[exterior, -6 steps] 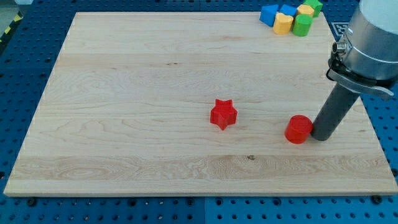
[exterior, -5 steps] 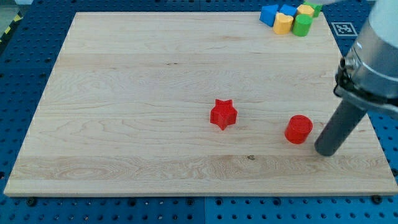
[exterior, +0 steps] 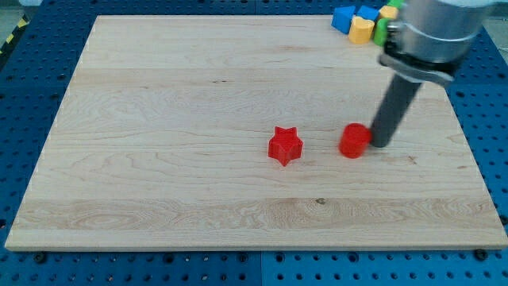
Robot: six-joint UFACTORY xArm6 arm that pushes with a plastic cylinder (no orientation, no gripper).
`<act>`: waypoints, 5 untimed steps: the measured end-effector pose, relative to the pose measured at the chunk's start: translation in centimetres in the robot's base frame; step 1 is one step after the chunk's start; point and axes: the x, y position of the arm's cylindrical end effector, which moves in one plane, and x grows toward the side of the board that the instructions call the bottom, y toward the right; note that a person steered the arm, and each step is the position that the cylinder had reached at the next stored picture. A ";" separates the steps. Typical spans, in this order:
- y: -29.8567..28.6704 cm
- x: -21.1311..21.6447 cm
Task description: Push the red circle into the red star
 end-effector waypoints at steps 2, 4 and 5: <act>-1.0 -0.2; 10.2 -3.6; 12.0 -7.1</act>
